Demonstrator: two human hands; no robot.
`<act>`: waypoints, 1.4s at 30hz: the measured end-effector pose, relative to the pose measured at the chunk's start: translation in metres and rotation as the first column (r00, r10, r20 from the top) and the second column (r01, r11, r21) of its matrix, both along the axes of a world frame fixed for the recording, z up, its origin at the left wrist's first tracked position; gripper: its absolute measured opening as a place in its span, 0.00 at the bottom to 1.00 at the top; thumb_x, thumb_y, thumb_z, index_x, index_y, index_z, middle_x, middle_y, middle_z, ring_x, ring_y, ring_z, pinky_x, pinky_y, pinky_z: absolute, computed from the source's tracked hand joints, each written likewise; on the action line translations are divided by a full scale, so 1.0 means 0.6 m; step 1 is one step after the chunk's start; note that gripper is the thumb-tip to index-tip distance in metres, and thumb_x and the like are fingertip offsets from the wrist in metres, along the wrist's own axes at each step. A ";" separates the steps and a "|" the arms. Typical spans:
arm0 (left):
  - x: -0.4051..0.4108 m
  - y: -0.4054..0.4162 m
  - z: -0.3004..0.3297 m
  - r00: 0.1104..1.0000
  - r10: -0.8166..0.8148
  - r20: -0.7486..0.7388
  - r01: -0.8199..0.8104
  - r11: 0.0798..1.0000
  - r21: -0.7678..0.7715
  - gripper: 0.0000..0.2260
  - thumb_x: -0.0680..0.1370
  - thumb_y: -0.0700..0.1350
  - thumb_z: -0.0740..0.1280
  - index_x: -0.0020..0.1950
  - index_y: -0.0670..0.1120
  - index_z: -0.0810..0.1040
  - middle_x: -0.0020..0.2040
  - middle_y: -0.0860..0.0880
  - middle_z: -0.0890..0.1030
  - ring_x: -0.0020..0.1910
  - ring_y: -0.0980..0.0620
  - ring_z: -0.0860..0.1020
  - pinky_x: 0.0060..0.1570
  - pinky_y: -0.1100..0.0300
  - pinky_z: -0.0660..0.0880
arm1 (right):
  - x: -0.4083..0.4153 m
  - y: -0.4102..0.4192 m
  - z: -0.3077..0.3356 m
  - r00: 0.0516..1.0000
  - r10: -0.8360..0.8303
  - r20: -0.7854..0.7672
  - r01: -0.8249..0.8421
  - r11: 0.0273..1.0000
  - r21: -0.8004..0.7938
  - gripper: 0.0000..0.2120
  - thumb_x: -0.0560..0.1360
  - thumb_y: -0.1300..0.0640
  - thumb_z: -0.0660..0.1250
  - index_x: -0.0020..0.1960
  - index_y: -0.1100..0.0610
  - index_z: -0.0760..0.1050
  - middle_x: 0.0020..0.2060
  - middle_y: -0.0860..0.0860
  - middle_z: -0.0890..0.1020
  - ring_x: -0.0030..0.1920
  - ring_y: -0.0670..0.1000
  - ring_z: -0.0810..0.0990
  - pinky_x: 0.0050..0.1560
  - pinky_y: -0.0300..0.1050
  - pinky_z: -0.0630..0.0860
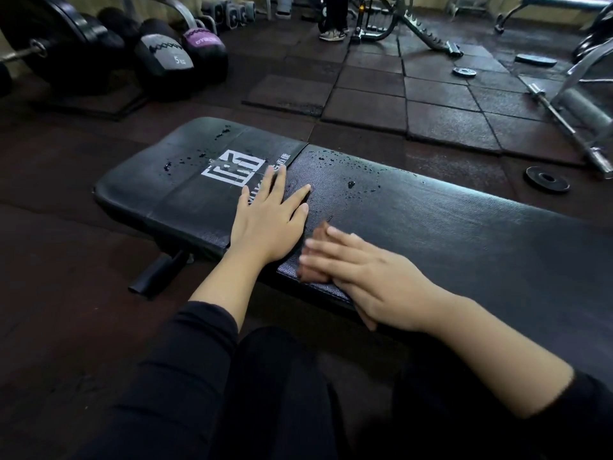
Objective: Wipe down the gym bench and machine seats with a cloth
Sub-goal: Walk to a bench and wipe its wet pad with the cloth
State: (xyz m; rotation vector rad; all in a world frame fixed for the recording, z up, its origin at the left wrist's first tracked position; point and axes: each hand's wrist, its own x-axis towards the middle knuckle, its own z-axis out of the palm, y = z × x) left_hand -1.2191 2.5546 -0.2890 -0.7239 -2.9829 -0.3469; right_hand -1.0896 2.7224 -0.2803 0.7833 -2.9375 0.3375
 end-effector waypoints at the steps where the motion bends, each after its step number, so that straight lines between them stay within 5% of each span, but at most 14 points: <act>1: 0.000 0.000 0.000 1.000 0.008 0.002 -0.008 1.000 -0.001 0.21 0.83 0.57 0.46 0.77 0.64 0.53 0.80 0.51 0.43 0.78 0.52 0.39 0.75 0.45 0.42 | 0.014 0.008 0.003 0.999 0.053 0.007 -0.053 0.999 0.010 0.22 0.80 0.54 0.50 0.73 0.44 0.61 0.74 0.41 0.59 0.76 0.46 0.48 0.75 0.44 0.51; 5: -0.001 0.004 0.000 0.999 0.026 0.024 -0.026 0.999 -0.027 0.21 0.82 0.59 0.45 0.77 0.65 0.52 0.80 0.53 0.48 0.78 0.50 0.45 0.75 0.44 0.42 | 0.031 0.082 0.021 0.984 0.149 0.097 -0.147 0.989 -0.020 0.20 0.81 0.54 0.52 0.73 0.47 0.63 0.74 0.42 0.59 0.76 0.46 0.51 0.75 0.44 0.50; 9: -0.002 0.009 0.003 0.998 0.048 0.032 -0.047 0.998 -0.035 0.21 0.82 0.59 0.45 0.76 0.66 0.51 0.80 0.54 0.49 0.78 0.51 0.46 0.75 0.44 0.43 | -0.040 0.145 0.022 0.991 -0.036 0.131 0.044 0.997 -0.064 0.21 0.80 0.50 0.51 0.72 0.44 0.62 0.74 0.41 0.59 0.76 0.43 0.51 0.75 0.48 0.50; 14: -0.004 0.014 0.003 0.997 0.068 0.029 -0.067 0.997 -0.032 0.22 0.82 0.59 0.46 0.76 0.66 0.51 0.80 0.54 0.49 0.78 0.52 0.46 0.74 0.44 0.43 | -0.140 0.120 0.015 0.975 -0.194 0.105 0.198 0.980 -0.024 0.21 0.82 0.52 0.52 0.74 0.42 0.58 0.75 0.40 0.56 0.76 0.44 0.48 0.73 0.35 0.42; 22: -0.013 0.024 -0.003 0.996 0.094 0.000 -0.094 0.995 -0.018 0.22 0.82 0.59 0.46 0.76 0.66 0.51 0.80 0.55 0.50 0.78 0.53 0.46 0.73 0.43 0.44 | -0.176 0.095 0.016 0.976 -0.186 0.117 0.190 0.982 -0.021 0.21 0.82 0.51 0.51 0.74 0.39 0.56 0.75 0.39 0.55 0.76 0.42 0.46 0.71 0.33 0.40; 29: -0.014 0.026 -0.005 0.994 0.109 -0.023 -0.109 0.994 -0.002 0.23 0.82 0.59 0.46 0.77 0.64 0.51 0.79 0.57 0.50 0.78 0.54 0.46 0.73 0.44 0.45 | -0.318 0.070 0.038 0.951 -0.255 0.175 0.272 0.959 -0.078 0.20 0.82 0.59 0.52 0.73 0.51 0.62 0.72 0.44 0.62 0.72 0.41 0.58 0.63 0.23 0.44; 31: -0.013 0.025 -0.005 0.994 0.103 -0.017 -0.103 0.995 0.003 0.23 0.82 0.60 0.46 0.77 0.64 0.51 0.79 0.57 0.50 0.78 0.54 0.46 0.74 0.44 0.45 | -0.333 0.092 0.041 0.903 -0.345 0.257 0.390 0.908 -0.155 0.19 0.82 0.57 0.52 0.71 0.45 0.66 0.67 0.48 0.73 0.59 0.37 0.74 0.63 0.32 0.58; 33: -0.013 0.023 -0.005 0.994 0.104 -0.011 -0.104 0.995 0.010 0.23 0.82 0.60 0.46 0.77 0.64 0.51 0.79 0.57 0.50 0.78 0.54 0.46 0.74 0.44 0.44 | -0.318 0.120 0.044 0.845 -0.429 0.319 0.501 0.845 -0.188 0.17 0.81 0.54 0.52 0.65 0.40 0.68 0.49 0.51 0.83 0.36 0.38 0.77 0.53 0.39 0.67; 35: -0.014 0.022 -0.005 0.994 0.108 -0.008 -0.108 0.994 0.019 0.23 0.82 0.59 0.46 0.77 0.64 0.51 0.79 0.57 0.50 0.78 0.54 0.46 0.74 0.44 0.44 | -0.286 0.144 0.044 0.825 -0.487 0.287 0.538 0.832 -0.136 0.17 0.81 0.54 0.53 0.67 0.40 0.67 0.49 0.46 0.81 0.44 0.40 0.76 0.55 0.38 0.65; 38: -0.014 0.024 -0.007 0.994 0.109 -0.012 -0.109 0.994 0.026 0.23 0.82 0.59 0.46 0.77 0.64 0.52 0.79 0.57 0.50 0.78 0.54 0.46 0.74 0.44 0.44 | -0.232 0.154 0.034 0.902 -0.412 0.129 0.419 0.908 -0.030 0.20 0.82 0.57 0.54 0.73 0.48 0.62 0.72 0.45 0.65 0.72 0.45 0.61 0.68 0.31 0.49; 42: -0.014 0.026 -0.008 0.993 0.118 -0.025 -0.118 0.993 0.026 0.23 0.82 0.59 0.46 0.78 0.62 0.52 0.79 0.57 0.50 0.78 0.54 0.46 0.74 0.44 0.45 | -0.215 0.106 0.019 0.956 -0.291 0.036 0.291 0.957 0.005 0.21 0.82 0.57 0.52 0.74 0.50 0.58 0.75 0.47 0.58 0.76 0.47 0.51 0.71 0.32 0.39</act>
